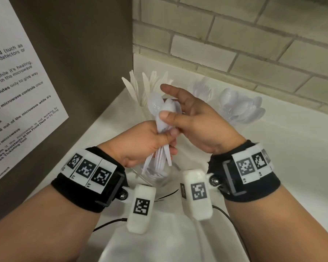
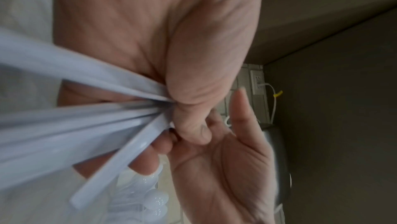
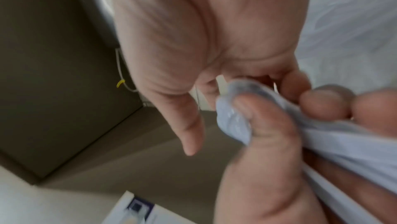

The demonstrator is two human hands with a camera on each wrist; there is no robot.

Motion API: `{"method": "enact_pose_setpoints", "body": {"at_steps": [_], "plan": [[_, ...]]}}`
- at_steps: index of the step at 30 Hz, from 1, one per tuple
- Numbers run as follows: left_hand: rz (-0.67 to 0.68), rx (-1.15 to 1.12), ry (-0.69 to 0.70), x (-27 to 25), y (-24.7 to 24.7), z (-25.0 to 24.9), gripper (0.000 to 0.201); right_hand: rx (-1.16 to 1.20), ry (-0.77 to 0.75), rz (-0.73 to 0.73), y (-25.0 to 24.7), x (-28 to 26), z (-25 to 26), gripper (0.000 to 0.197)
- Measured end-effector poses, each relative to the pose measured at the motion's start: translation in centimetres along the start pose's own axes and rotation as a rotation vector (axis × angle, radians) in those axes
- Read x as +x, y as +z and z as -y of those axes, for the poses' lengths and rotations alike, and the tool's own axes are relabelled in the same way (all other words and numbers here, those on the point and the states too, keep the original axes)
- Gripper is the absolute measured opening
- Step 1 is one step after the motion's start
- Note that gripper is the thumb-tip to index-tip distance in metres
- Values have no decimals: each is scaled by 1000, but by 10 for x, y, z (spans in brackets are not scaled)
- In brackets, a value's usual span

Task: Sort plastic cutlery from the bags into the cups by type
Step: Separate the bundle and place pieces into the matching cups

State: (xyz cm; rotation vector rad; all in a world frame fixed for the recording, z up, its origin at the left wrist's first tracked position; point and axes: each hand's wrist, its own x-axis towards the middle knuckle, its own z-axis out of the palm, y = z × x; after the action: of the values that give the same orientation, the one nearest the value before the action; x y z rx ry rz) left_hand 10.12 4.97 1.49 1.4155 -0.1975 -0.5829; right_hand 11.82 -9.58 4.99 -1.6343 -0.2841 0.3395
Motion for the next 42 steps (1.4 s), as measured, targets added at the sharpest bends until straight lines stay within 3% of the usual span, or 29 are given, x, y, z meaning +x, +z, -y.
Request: {"method": "enact_pose_setpoints", "body": {"at_steps": [2, 4, 8, 12, 15, 19, 23, 27, 31, 32, 35, 37, 39, 42], "plan": [[57, 75, 38, -2, 6, -2, 9, -134, -51, -29, 3, 0, -6, 75], [69, 78, 29, -2, 8, -2, 8, -193, -87, -79, 6, -2, -9, 60], [62, 98, -61, -1, 2, 2, 29, -98, -126, -167, 4, -5, -5, 32], [109, 100, -130, -3, -1, -1, 28, 16, -209, -304, 2, -5, -4, 43], [81, 158, -138, -3, 2, -7, 15, 64, -260, -317, 4, -8, -6, 42], [45, 203, -186, -1, 7, -10, 10, 49, -332, -313, 8, -12, -7, 55], [27, 241, -233, 1, 10, -5, 18, 59, -285, -337, 16, -16, -7, 30], [-18, 258, -132, 0, 15, 0, 38, 97, -245, -425, 11, -18, -10, 24], [-52, 379, 48, -2, 7, -5, 57, 83, -327, -544, -14, -20, 1, 24], [-93, 402, 83, -2, 2, -6, 55, 65, -357, -587, -25, -21, 7, 25], [-225, 601, 209, -3, -12, -11, 23, -152, -456, -767, -63, -25, 25, 26], [-134, 931, 209, -3, -22, -11, 15, -420, -513, -921, -86, -26, 33, 29], [34, 1151, 67, -3, -26, -7, 17, -634, -589, -1041, -107, -24, 35, 34], [68, 1191, 9, 2, -27, 5, 29, -759, -655, -1054, -125, -18, 27, 35]]}}
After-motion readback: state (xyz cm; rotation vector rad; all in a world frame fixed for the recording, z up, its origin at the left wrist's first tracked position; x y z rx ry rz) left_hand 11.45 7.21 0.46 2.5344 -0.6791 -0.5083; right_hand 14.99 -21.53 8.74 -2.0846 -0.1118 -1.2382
